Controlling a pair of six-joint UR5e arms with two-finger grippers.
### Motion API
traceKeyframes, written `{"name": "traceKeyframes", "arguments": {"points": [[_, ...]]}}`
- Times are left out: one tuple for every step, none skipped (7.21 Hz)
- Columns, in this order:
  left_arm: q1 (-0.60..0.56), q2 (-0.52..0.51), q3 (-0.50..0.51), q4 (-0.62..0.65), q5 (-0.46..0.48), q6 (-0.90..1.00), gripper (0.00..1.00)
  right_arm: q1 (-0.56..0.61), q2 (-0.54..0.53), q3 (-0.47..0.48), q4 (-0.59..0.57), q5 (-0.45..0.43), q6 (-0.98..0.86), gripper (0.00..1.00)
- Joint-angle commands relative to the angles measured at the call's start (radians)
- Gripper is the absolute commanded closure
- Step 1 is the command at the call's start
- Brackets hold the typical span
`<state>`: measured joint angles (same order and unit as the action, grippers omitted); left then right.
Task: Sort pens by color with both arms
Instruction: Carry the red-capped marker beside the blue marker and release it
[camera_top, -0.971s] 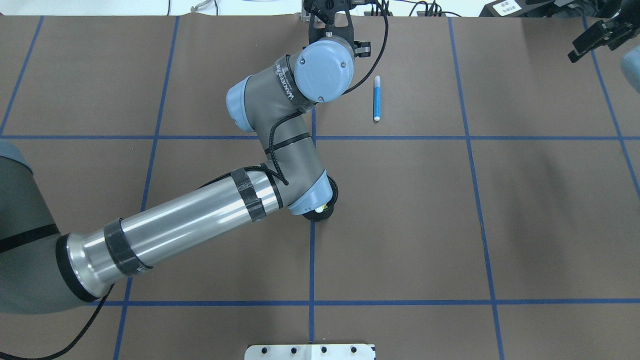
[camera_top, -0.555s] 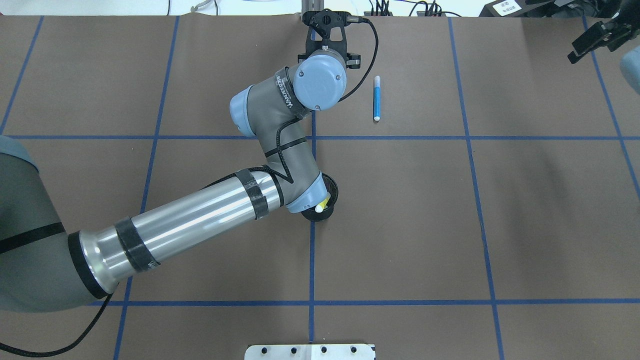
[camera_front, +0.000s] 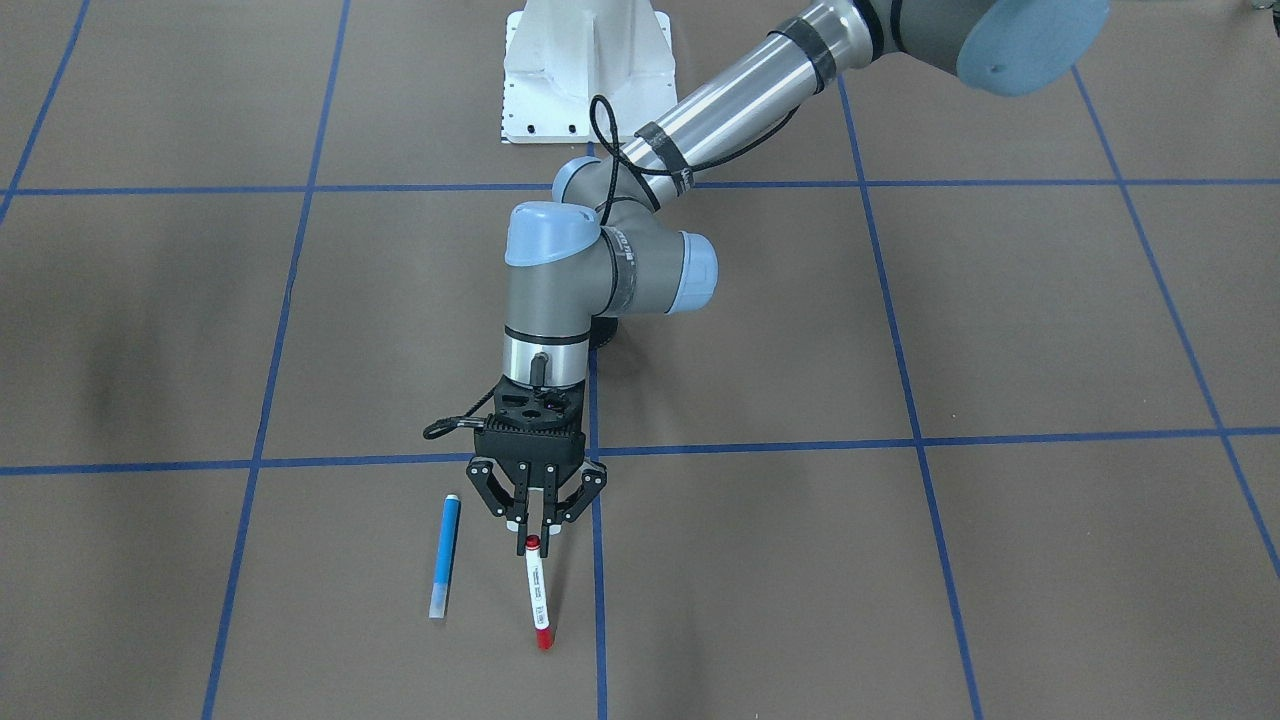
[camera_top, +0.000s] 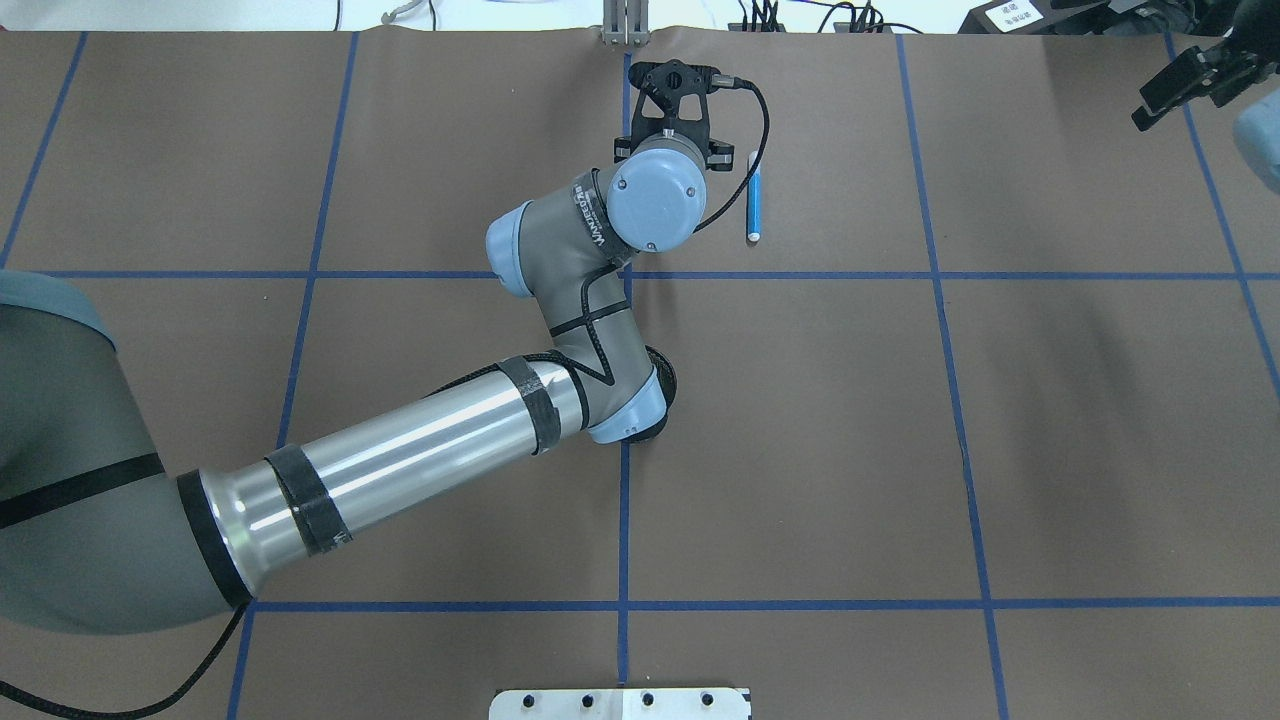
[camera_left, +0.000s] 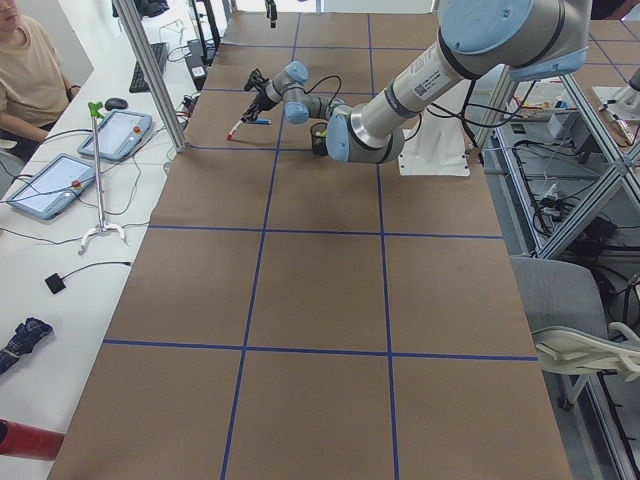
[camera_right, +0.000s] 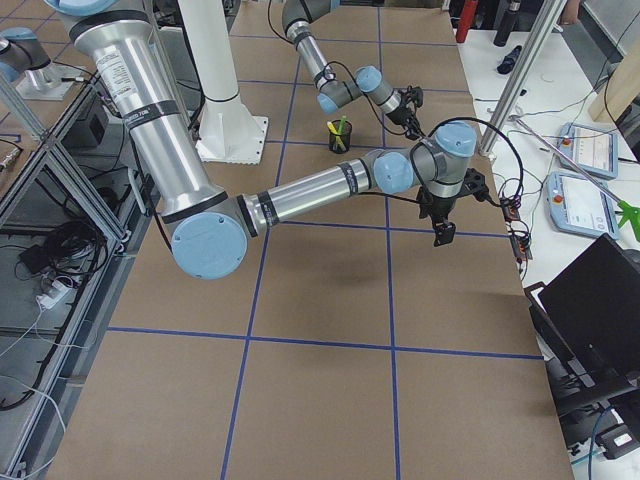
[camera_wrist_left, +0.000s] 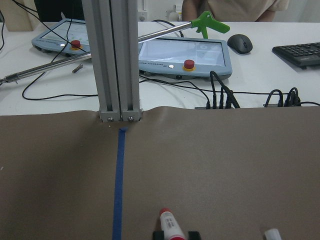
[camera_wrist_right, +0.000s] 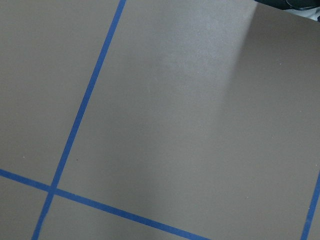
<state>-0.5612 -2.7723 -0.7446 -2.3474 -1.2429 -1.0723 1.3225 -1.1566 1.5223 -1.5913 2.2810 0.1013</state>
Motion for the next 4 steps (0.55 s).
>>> {"name": "traceKeyframes", "arguments": {"points": [[0.006,-0.007,0.004,-0.016,-0.001,0.026,1.0,-0.003,0.002,-0.002,0.001,0.0,0.0,0.0],[0.014,-0.007,0.002,-0.018,-0.001,0.038,0.85,-0.003,0.002,-0.002,0.001,0.0,0.0,0.0],[0.017,-0.007,-0.005,-0.018,-0.007,0.038,0.64,-0.003,0.002,-0.004,0.001,0.0,0.0,0.0],[0.017,-0.007,-0.01,-0.018,-0.012,0.038,0.42,-0.005,0.003,-0.004,0.001,0.0,0.0,0.0]]}}
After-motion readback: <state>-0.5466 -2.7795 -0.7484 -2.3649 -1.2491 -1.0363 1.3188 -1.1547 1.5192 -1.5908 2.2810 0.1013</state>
